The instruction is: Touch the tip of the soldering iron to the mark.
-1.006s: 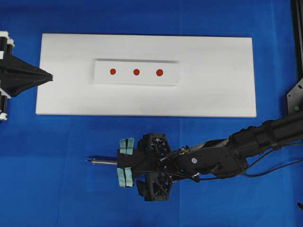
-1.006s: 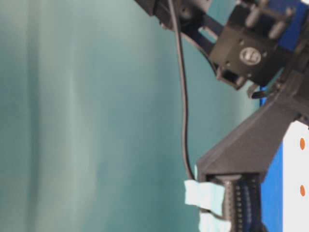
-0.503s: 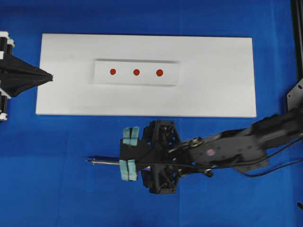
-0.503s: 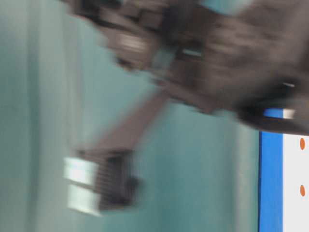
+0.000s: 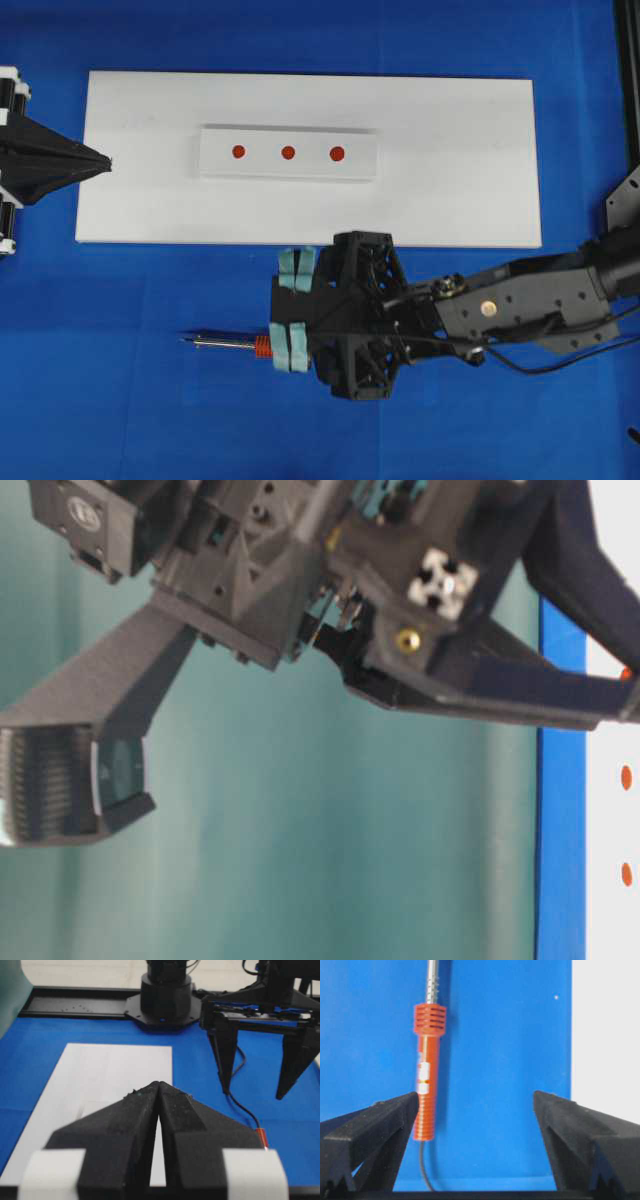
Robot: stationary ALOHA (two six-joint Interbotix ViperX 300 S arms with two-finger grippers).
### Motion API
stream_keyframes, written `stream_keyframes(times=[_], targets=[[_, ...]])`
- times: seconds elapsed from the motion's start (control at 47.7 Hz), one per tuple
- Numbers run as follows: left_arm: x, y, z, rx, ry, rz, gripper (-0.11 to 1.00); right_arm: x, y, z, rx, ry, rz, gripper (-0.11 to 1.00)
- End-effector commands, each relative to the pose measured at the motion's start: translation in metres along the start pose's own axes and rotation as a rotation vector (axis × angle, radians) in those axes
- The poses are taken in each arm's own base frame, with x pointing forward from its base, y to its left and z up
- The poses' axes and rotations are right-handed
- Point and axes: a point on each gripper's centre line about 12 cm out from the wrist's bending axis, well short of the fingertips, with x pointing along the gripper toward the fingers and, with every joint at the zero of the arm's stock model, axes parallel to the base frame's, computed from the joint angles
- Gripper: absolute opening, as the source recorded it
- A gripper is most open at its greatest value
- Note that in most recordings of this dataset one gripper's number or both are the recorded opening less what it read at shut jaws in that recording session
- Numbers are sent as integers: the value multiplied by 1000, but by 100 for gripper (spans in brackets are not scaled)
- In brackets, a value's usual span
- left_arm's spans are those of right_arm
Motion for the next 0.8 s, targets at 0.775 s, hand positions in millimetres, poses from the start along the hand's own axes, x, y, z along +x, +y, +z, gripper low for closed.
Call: stream_keyframes(times=[0.775], targets=[[2, 1, 3, -1, -6, 3, 0, -33, -134, 32, 23, -96, -158, 87]])
